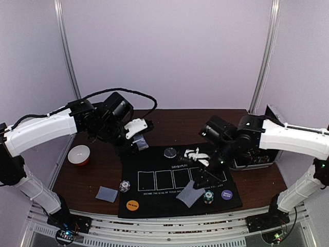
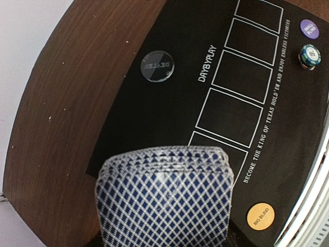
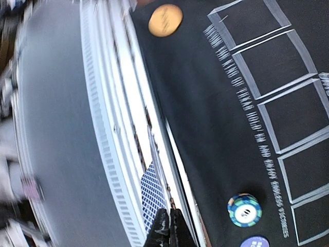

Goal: Distribute texas hold em gaming equipment
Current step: Distribute the poker card in the small blind area.

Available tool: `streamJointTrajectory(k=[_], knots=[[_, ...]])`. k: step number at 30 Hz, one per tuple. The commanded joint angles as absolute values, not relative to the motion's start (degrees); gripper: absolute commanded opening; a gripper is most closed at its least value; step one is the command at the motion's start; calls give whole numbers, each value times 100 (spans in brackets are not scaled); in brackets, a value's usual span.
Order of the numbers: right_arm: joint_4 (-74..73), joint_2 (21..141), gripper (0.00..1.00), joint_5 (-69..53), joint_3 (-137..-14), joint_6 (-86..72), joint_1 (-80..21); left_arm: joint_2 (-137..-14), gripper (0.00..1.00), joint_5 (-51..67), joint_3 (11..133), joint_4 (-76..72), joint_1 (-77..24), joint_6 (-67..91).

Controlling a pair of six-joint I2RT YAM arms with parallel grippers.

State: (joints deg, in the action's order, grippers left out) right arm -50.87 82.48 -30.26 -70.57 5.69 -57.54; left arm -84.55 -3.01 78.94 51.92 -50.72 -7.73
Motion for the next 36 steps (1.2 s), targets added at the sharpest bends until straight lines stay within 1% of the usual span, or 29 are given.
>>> streamJointTrajectory(k=[1, 5, 10, 17, 27, 28, 30, 31, 33, 34, 36], knots=[[-6177, 9294, 0, -2883, -7507, 2301, -6043, -8236, 52, -325, 7863, 4956, -4984, -588], [-6768, 10270, 0, -2694, -8019, 2960, -6116, -8205, 52, -317, 7825, 4966, -4975, -584], [-6698, 10838, 0, -2337, -8318, 3326, -6133, -8149, 52, -293, 7758, 4957, -4970, -579], [-6360, 11220, 0, -1672, -8301, 3522, -6157, -8181, 52, -298, 7733, 4953, -4957, -620], [-5761, 11267, 0, -1327, -8208, 3542, -6229, -8242, 52, -272, 7732, 4931, -4948, -656], [-5733, 11265, 2, -1262, -8194, 3542, -6228, -8244, 52, -272, 7738, 4928, -4948, -659], [-5740, 11258, 14, -1142, -8183, 3530, -6244, -8244, 52, -275, 7743, 4931, -4943, -666], [-5754, 11245, 18, -1068, -8188, 3529, -6266, -8238, 52, -276, 7743, 4931, -4942, -665], [-5725, 11167, 31, -948, -8201, 3559, -6317, -8227, 52, -276, 7737, 4931, -4940, -671], [-5642, 11094, 35, -884, -8193, 3550, -6329, -8219, 52, -273, 7735, 4931, -4939, -682], [-5414, 10878, 40, -797, -8162, 3501, -6356, -8218, 52, -272, 7730, 4931, -4931, -685]])
